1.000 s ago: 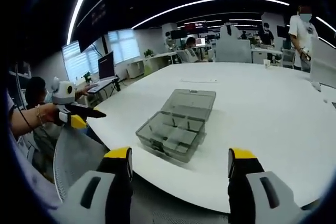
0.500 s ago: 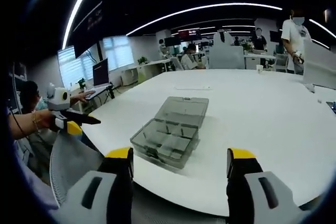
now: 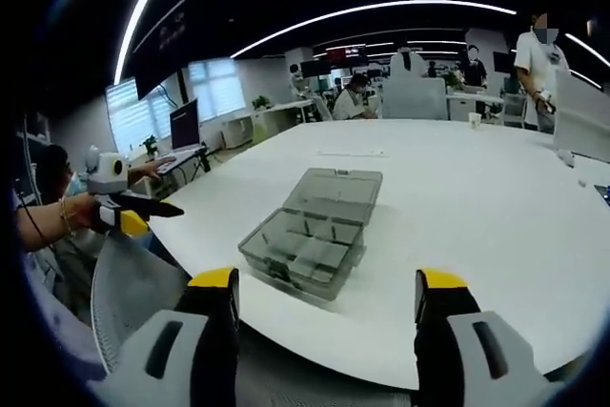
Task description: Insert the divider into the dual guide fixture by aligning both edges with the guide slots and pushing it downward to the bottom, including one-sided entry, uneven engagement, binding, and posture correction.
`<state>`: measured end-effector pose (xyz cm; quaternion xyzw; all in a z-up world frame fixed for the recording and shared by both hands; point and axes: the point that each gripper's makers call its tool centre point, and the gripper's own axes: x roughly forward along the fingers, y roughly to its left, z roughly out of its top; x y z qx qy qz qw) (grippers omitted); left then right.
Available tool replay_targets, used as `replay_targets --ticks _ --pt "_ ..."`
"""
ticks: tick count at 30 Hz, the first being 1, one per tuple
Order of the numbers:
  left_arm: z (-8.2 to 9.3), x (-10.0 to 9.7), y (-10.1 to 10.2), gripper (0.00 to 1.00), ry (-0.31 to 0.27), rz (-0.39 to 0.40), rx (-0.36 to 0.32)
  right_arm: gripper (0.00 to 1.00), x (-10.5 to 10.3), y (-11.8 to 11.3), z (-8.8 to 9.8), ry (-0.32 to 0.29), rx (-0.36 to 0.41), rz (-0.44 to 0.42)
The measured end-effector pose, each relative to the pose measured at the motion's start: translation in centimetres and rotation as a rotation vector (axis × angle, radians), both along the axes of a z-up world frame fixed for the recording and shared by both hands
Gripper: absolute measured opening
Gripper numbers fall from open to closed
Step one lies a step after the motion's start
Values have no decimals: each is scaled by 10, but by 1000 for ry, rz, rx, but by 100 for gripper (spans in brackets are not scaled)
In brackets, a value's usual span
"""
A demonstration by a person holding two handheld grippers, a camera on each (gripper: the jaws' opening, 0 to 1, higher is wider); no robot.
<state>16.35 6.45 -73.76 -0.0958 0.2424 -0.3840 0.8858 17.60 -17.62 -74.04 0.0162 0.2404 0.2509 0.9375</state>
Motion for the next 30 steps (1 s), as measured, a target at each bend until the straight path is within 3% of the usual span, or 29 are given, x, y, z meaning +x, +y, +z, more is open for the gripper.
replay_targets --ticks 10,30 --pt "8 1 0 76 -13 3 -60 79 -2 4 1 -1 13 18" --pt "6 -4 -3 76 -14 -26 -49 72 -1 3 9 -56 25 -1"
